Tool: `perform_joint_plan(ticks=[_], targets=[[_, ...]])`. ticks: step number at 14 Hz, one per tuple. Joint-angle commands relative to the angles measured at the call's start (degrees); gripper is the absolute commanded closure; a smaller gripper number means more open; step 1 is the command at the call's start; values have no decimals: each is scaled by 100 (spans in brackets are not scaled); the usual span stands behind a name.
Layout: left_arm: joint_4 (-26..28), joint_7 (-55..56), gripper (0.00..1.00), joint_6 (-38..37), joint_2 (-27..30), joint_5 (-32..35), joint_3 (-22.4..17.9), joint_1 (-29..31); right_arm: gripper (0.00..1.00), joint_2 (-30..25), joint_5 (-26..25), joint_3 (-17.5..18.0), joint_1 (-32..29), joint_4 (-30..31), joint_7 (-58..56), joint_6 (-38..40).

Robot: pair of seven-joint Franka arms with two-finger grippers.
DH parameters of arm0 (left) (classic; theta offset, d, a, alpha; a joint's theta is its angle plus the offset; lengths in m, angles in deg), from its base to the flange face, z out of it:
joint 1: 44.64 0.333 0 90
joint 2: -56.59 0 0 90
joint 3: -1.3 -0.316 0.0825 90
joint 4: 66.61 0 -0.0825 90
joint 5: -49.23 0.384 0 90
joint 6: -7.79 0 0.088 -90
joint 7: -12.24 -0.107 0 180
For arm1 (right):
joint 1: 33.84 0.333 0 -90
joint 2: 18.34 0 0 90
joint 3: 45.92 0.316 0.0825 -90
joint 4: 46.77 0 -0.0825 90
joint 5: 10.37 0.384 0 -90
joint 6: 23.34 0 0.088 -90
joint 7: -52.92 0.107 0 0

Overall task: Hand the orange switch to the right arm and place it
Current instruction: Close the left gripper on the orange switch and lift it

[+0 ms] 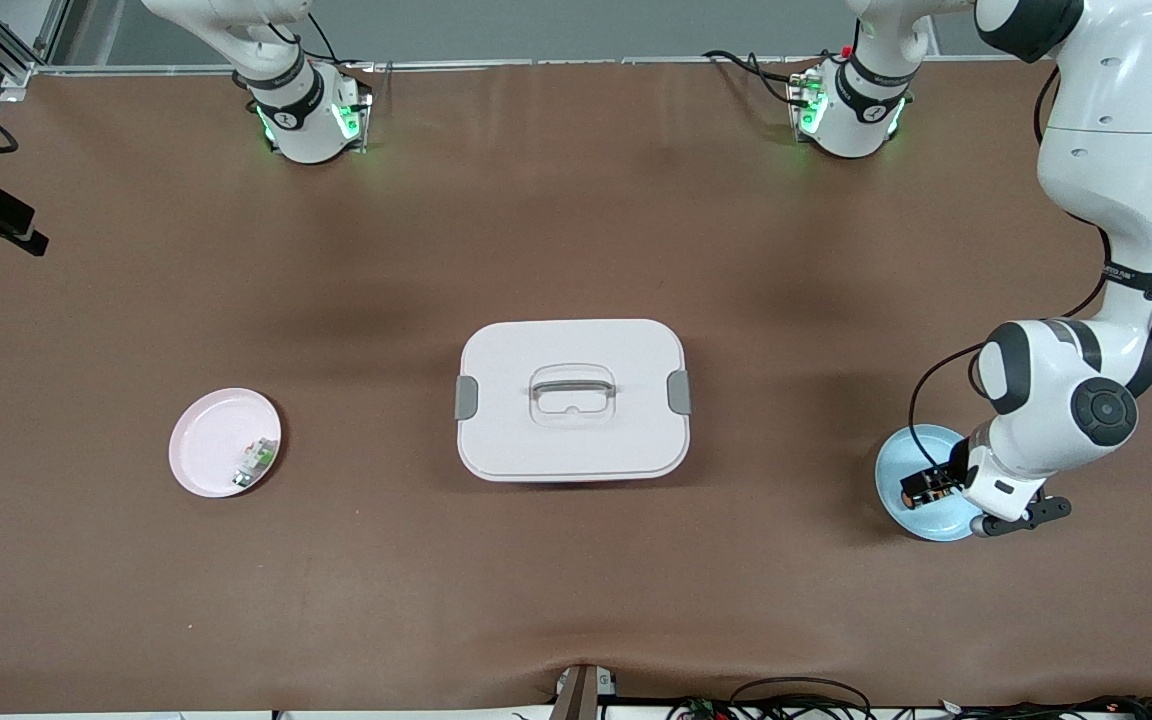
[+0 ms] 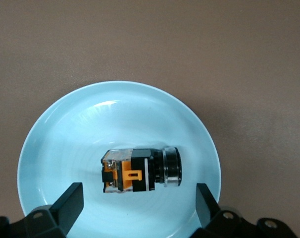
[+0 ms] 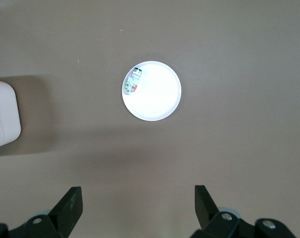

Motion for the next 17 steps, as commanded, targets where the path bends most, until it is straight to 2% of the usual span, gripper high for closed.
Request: perform_joint_plan(ticks=[1,12,13,15,16,17], targets=[[-254,47,0,62,-188,-15,14,45,0,59,-30,57,-57,-140,-34,85],[-343,29,0,387,-488,-120,14,37,0,86,-30,57,-57,-140,-25,85],[-387,38,3,387,-523,-129,14,37,0,86,-30,57,-48,-140,-25,85],[-404,38,32,387,-532,-147,14,45,0,86,-30,57,-57,-140,-34,76],[-405,38,54,387,-532,-147,14,45,0,86,-30,57,-57,-140,-42,76],[-431,47,72,387,-523,-147,14,37,0,86,-30,57,-57,-140,-42,76]])
